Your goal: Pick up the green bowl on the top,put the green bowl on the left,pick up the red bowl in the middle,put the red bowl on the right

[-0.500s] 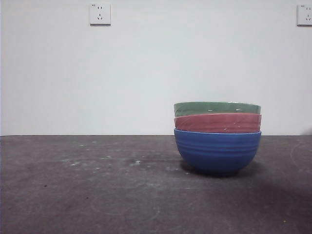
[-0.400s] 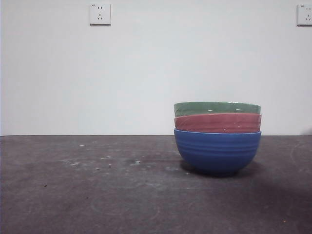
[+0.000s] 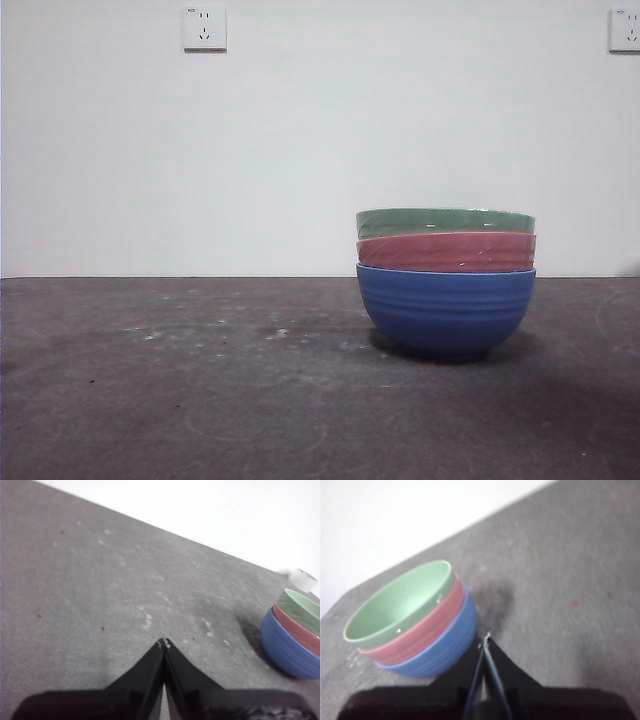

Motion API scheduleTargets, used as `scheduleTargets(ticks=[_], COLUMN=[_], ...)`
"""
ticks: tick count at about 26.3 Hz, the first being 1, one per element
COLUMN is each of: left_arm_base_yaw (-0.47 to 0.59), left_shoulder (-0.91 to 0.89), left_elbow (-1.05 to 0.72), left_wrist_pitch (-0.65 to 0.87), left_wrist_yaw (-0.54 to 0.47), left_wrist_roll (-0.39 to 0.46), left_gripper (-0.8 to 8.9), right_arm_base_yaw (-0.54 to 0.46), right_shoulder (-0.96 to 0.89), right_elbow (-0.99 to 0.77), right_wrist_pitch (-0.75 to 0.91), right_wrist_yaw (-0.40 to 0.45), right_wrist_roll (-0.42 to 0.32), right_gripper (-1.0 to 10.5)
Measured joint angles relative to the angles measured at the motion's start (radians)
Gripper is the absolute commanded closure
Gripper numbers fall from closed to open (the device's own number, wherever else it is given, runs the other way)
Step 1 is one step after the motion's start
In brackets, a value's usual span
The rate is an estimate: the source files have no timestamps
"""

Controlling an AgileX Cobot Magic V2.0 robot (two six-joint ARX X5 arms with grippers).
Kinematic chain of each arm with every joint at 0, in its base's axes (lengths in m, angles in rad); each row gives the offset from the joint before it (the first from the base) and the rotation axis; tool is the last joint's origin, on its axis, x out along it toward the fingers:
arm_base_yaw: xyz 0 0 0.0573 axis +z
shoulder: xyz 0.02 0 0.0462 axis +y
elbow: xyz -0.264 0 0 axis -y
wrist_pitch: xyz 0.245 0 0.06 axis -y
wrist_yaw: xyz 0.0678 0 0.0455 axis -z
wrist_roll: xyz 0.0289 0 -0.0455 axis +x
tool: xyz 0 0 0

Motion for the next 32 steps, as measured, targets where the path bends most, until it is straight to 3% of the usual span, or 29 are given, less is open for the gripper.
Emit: scheduleTargets(ticks=[9,14,19,24,29,32], left_arm_base_yaw=[0.0,0.0,0.0,0.0,-0.042,-0.097], left_shoulder=[0.197,0.377,0.546,0.73,0.912,1.004], left_elbow=[0.238,0.362,0.499,0.653,0.819,0.924], left_wrist_pitch=[-0.067,-0.068,-0.069,-0.119,-0.277,-0.34], left_wrist_yaw=[0.035,0.093,0.226,0.391,0.428,0.429], left_wrist_roll=[-0.012,0.05,0.151,0.258,0.4,0.496], left_gripper=[8.2,8.2,8.2,8.19,8.17,8.06], right_arm_base_yaw=[0.0,0.0,0.0,0.0,0.0,0.0], right_shoulder=[0.146,0.275,0.409,0.558,0.674,0.715], right_elbow=[0.224,0.357,0.503,0.671,0.813,0.861], right_wrist_pitch=[-0.084,-0.092,-0.163,-0.323,-0.481,-0.517], right_wrist_yaw=[0.001,0.0,-0.003,-0.003,-0.003,-0.003], right_wrist_roll=[0.016,-0.021,-0.105,-0.239,-0.37,-0.416], right_gripper=[9.6,9.6,9.5,9.5,9.2,7.9])
